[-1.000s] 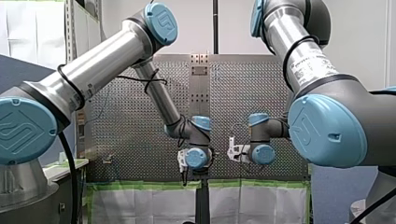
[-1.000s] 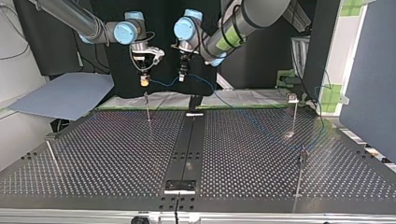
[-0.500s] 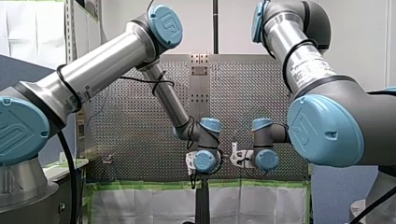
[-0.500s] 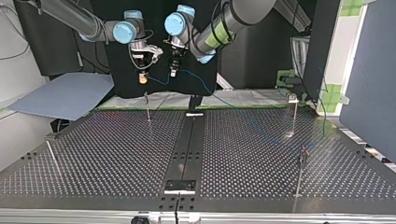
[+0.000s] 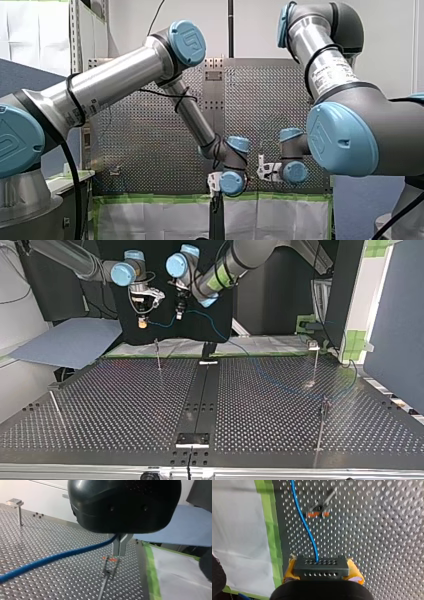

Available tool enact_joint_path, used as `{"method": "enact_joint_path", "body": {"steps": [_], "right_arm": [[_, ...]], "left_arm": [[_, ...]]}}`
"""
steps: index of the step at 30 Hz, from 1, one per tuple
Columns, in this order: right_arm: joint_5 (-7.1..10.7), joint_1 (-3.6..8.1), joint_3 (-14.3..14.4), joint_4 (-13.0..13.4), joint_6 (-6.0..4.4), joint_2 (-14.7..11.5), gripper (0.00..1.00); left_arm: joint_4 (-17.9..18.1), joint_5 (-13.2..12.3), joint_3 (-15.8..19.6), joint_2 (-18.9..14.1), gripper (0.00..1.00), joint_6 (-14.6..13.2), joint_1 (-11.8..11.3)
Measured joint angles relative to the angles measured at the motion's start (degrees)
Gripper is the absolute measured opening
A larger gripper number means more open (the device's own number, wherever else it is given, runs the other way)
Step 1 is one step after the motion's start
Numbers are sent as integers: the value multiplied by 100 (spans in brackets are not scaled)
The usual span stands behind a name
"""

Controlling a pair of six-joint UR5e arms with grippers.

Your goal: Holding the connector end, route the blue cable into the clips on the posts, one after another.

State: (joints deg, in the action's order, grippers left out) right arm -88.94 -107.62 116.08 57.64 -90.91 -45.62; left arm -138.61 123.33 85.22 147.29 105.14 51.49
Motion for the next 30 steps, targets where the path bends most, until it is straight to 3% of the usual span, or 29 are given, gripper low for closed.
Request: {"method": "enact_joint_path", "body": {"steps": [4,9,18,24,30], "right_arm": [[240,243,29,173,-33,28,0],[539,385,29,412,-30,197,0],[1041,427,-22,602,12,415,0],[1385,441,-66,544,134,425,0],[1756,485,-98,536,99,425,0]], "left_arm": [[111,23,-184,12,0,10,11],[211,91,-239,12,0,14,15],[240,236,-244,66,0,-27,-16],[279,251,-245,366,0,-43,-8],[452,317,-296,528,0,-43,-6]]}}
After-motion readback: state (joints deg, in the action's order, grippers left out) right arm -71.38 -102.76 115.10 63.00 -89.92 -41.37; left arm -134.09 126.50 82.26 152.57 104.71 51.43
